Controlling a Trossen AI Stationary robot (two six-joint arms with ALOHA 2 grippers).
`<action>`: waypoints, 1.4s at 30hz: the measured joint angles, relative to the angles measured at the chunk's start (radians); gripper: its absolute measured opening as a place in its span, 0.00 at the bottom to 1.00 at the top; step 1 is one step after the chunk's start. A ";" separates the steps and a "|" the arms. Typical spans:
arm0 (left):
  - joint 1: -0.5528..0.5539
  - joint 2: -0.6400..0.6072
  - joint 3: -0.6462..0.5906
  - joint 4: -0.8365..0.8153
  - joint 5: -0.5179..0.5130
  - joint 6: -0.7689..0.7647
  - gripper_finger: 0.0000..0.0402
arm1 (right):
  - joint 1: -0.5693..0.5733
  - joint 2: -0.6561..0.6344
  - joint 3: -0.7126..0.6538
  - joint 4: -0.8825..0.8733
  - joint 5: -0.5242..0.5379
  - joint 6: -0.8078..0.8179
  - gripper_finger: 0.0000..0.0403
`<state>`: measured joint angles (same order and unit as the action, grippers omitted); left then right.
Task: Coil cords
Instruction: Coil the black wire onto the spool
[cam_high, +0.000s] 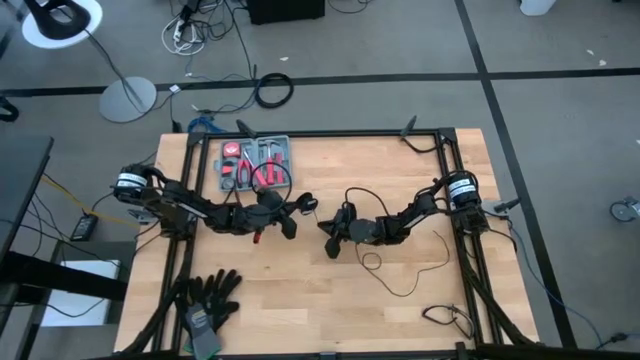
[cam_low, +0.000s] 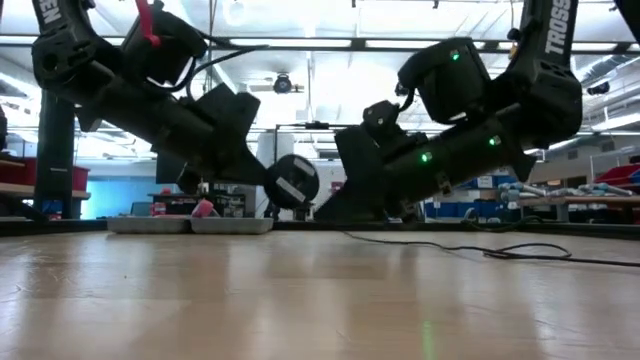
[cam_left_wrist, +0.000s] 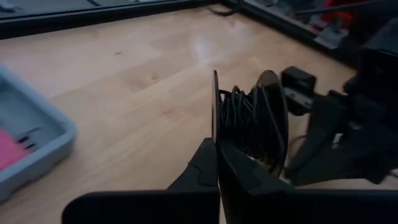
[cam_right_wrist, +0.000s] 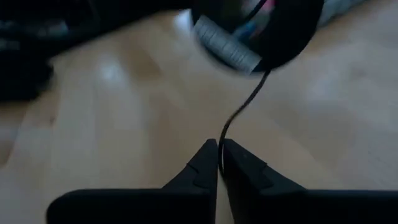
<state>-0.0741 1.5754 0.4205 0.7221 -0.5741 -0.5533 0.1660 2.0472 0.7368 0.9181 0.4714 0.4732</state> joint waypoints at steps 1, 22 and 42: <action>0.003 0.006 0.000 -0.005 -0.004 0.000 0.00 | -0.004 0.000 0.000 -0.012 -0.016 0.000 0.08; 0.003 0.101 0.000 0.044 0.024 0.037 0.00 | -0.066 -0.097 -0.001 -0.121 -0.031 -0.135 0.22; 0.003 0.101 0.000 0.052 0.043 0.048 0.00 | -0.324 -0.381 -0.308 0.094 -0.528 -0.202 0.20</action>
<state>-0.0711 1.6764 0.4202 0.7737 -0.5314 -0.5053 -0.1582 1.6661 0.4290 1.0124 -0.0570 0.2713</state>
